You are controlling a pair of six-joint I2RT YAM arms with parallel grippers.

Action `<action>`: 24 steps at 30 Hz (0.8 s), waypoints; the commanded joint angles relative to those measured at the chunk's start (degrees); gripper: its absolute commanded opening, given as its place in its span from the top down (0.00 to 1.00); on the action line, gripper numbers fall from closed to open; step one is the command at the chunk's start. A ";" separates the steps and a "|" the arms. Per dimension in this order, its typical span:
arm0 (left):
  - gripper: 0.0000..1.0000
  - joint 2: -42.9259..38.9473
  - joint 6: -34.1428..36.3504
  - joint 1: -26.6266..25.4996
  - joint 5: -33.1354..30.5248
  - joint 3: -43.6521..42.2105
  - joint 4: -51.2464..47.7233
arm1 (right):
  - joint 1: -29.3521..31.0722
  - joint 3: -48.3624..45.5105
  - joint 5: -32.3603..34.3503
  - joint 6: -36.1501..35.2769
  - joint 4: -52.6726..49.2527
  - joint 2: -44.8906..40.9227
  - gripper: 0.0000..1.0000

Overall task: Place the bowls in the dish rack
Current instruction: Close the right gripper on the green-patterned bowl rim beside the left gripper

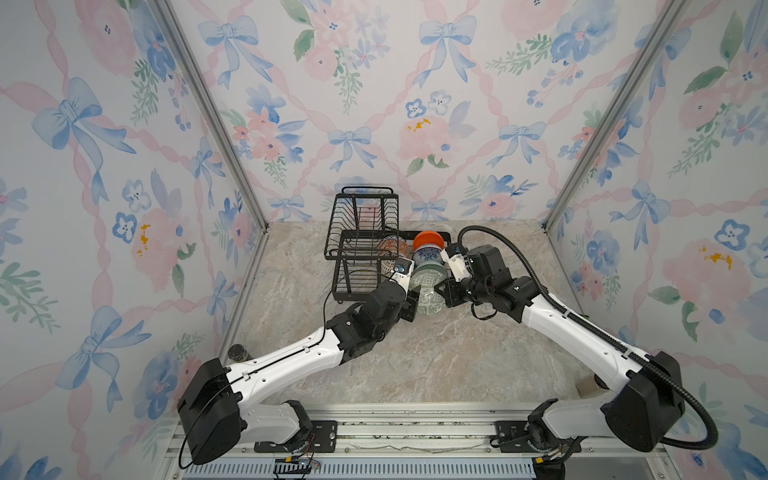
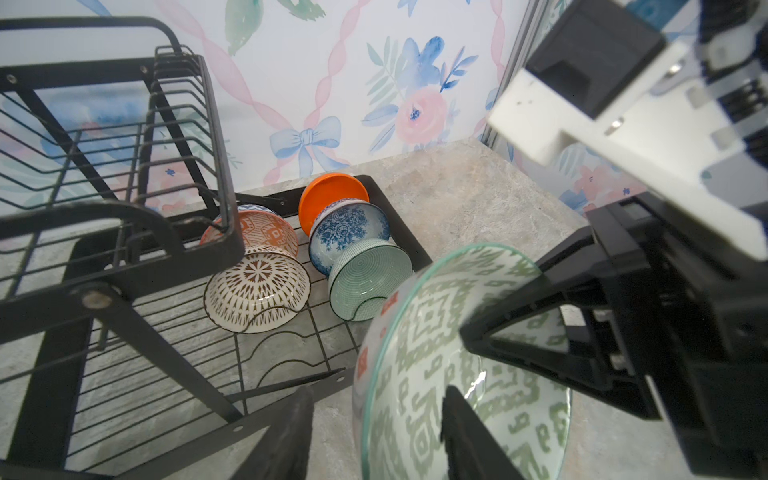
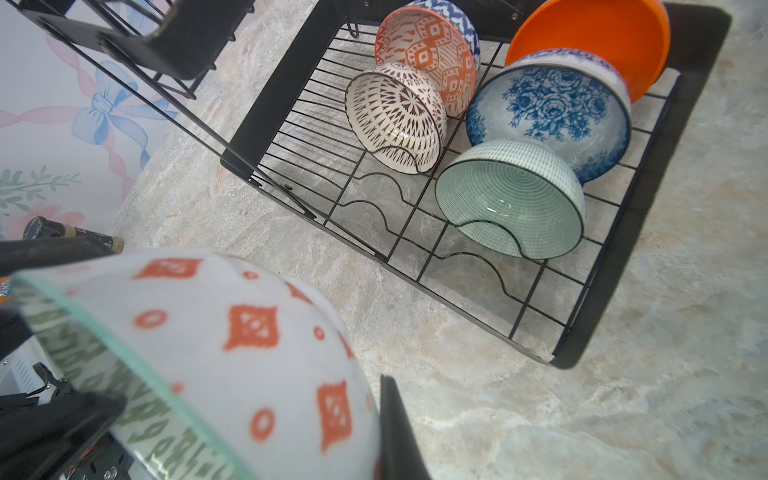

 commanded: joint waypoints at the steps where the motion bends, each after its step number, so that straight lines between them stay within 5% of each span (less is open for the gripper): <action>1: 0.34 -1.57 -0.28 -0.04 0.50 -1.20 -1.18 | 0.14 -0.04 0.62 -0.81 2.23 -2.10 1.00; 6: 0.03 -2.09 -0.28 -0.02 -0.35 -1.11 -2.23 | 0.21 -0.28 1.21 -1.28 2.19 -2.01 1.00; 24: 0.02 -11.36 -3.18 2.99 -0.61 -8.01 -7.25 | 0.47 -0.88 8.57 -5.00 3.74 -0.02 1.00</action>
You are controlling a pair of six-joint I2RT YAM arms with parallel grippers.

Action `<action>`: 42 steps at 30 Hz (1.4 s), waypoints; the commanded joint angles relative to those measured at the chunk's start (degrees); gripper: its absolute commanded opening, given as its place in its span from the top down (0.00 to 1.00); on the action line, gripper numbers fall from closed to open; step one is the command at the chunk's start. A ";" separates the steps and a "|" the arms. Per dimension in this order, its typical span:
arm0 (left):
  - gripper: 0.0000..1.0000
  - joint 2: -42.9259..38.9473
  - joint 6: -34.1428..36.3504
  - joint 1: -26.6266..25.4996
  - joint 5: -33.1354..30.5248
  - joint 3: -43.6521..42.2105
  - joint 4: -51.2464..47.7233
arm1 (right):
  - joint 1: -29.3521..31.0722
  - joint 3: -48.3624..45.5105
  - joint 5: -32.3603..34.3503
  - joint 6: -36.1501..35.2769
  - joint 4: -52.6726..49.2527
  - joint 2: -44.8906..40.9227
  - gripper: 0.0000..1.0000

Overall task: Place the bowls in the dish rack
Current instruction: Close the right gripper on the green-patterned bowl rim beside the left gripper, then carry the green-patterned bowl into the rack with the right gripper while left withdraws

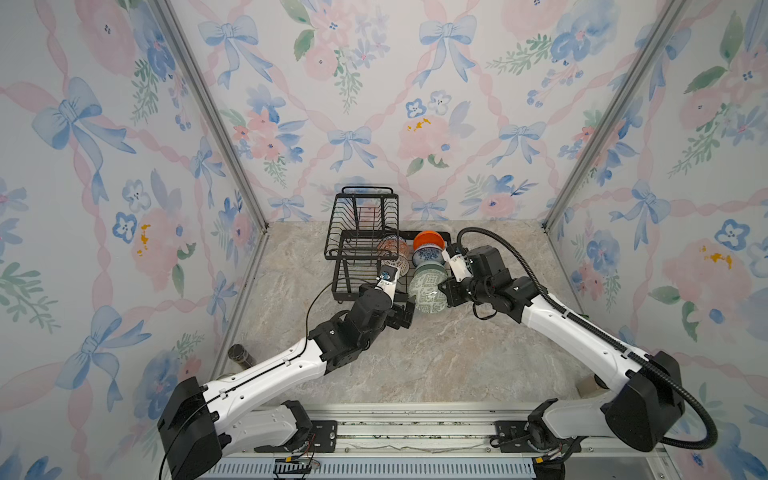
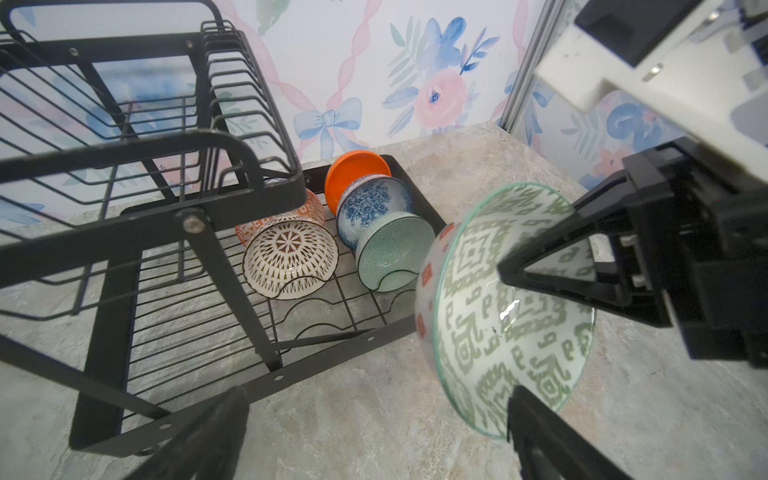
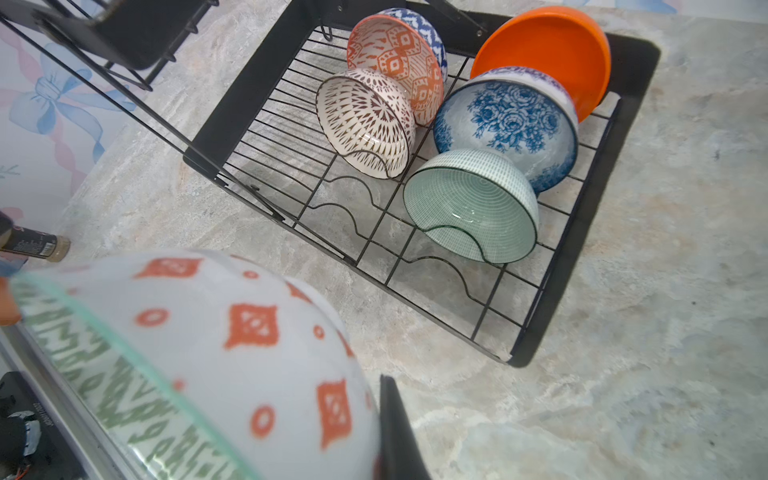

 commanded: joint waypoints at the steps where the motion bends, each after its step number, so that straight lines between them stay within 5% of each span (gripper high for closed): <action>1: 0.02 -2.90 -2.50 1.72 0.38 -2.54 -2.62 | 0.48 -0.59 3.86 -1.92 4.24 0.25 1.00; 14: 0.02 -7.38 -5.89 6.05 3.22 -9.54 -5.29 | 6.12 -0.52 17.78 -10.18 17.30 5.26 1.00; 19: 0.02 -7.39 -6.51 6.27 3.25 -10.70 -5.61 | 8.38 -7.44 25.19 -15.69 35.39 5.64 1.00; 29: 0.02 -7.65 -7.31 6.33 3.47 -12.15 -5.57 | 8.26 -10.45 26.05 -24.60 60.59 15.02 1.00; 42: 0.02 -7.74 -8.49 6.95 4.71 -13.50 -5.31 | 8.54 -6.66 24.00 -28.56 70.33 26.77 1.00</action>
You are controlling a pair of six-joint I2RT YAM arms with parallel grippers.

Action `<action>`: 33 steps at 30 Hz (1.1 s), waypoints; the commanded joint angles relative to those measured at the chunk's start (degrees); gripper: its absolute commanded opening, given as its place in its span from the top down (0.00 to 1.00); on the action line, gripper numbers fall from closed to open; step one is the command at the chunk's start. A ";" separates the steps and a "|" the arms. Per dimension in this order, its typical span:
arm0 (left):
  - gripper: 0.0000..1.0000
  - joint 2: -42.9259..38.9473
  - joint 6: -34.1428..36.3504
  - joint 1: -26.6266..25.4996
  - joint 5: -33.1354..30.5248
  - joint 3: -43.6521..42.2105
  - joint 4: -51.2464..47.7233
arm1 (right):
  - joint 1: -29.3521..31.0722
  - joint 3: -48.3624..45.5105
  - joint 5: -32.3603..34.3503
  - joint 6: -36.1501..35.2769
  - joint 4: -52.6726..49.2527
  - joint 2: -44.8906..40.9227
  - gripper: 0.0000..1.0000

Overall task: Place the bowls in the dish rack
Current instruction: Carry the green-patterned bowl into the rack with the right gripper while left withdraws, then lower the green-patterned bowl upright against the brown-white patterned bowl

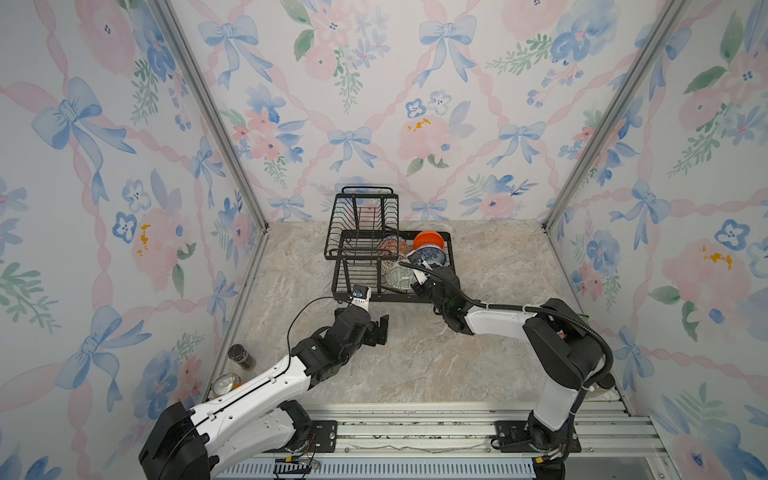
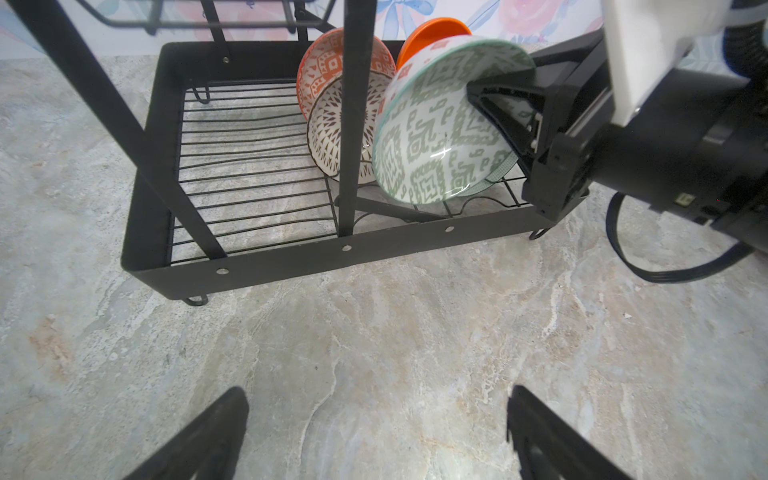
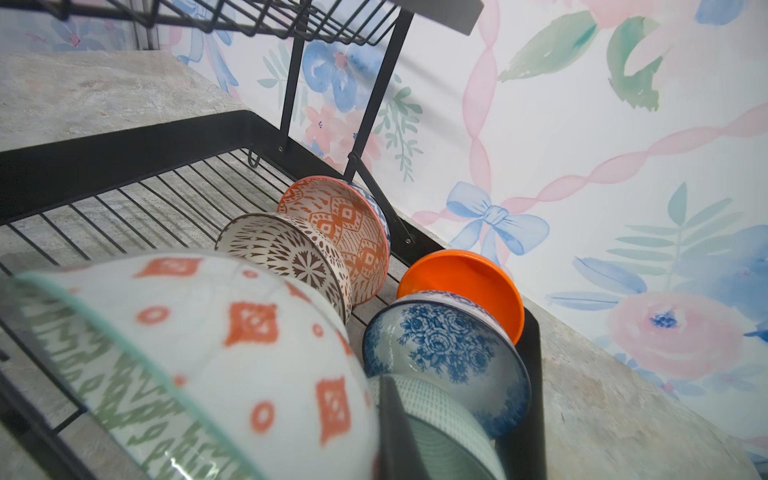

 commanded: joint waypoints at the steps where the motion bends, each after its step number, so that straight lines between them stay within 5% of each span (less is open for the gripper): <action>1: 0.02 0.02 -0.79 0.52 1.12 -0.29 -0.42 | 0.54 3.16 -0.93 -0.74 7.80 1.58 1.00; 33: 0.02 1.10 -0.29 0.79 3.33 -0.11 -0.32 | -2.90 15.34 -8.06 -7.02 3.53 14.85 1.00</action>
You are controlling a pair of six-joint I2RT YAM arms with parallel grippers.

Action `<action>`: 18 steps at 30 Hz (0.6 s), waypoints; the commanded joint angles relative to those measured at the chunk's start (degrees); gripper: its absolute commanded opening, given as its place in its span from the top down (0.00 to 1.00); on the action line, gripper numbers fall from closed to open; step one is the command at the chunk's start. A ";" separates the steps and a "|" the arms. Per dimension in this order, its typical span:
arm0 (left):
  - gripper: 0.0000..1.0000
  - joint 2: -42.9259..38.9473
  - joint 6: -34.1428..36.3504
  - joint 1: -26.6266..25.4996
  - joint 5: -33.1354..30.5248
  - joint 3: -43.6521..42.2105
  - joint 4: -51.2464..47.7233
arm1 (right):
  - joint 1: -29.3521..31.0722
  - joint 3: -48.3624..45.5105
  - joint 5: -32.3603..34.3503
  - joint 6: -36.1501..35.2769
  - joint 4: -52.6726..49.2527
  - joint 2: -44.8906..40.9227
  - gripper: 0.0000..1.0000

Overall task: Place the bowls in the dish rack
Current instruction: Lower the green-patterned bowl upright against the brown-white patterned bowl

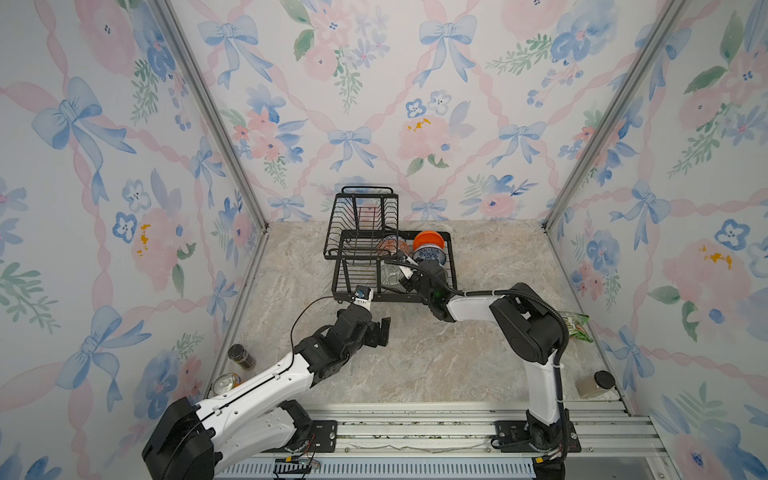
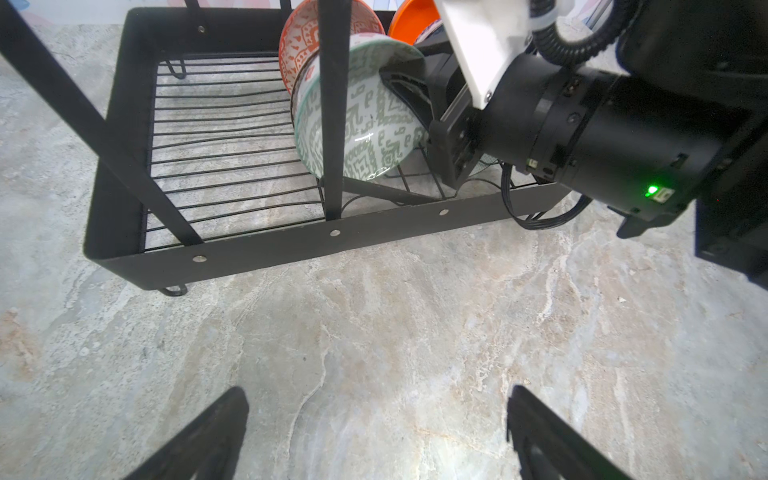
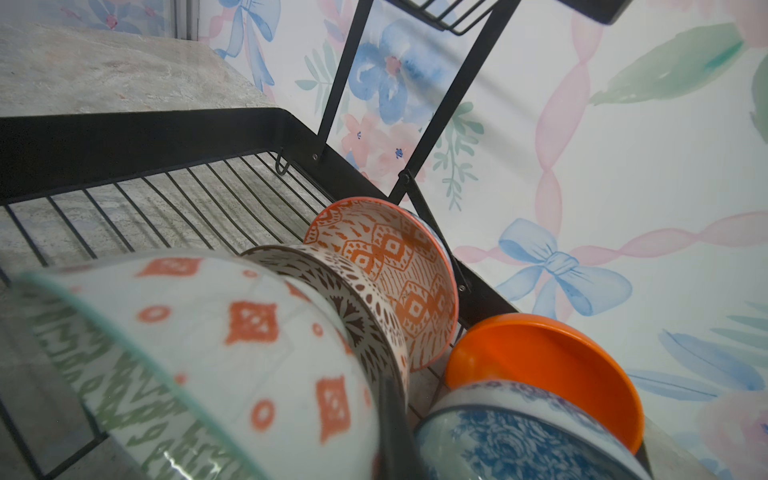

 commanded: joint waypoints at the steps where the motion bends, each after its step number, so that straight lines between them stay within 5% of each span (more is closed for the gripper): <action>1: 0.02 -0.72 -0.23 0.43 0.55 -0.11 -0.47 | -0.49 3.26 0.11 -1.80 0.70 0.51 1.00; 18: 0.02 -0.45 -0.08 0.48 0.36 -0.37 -0.56 | 0.69 6.55 7.60 -11.28 1.82 3.66 1.00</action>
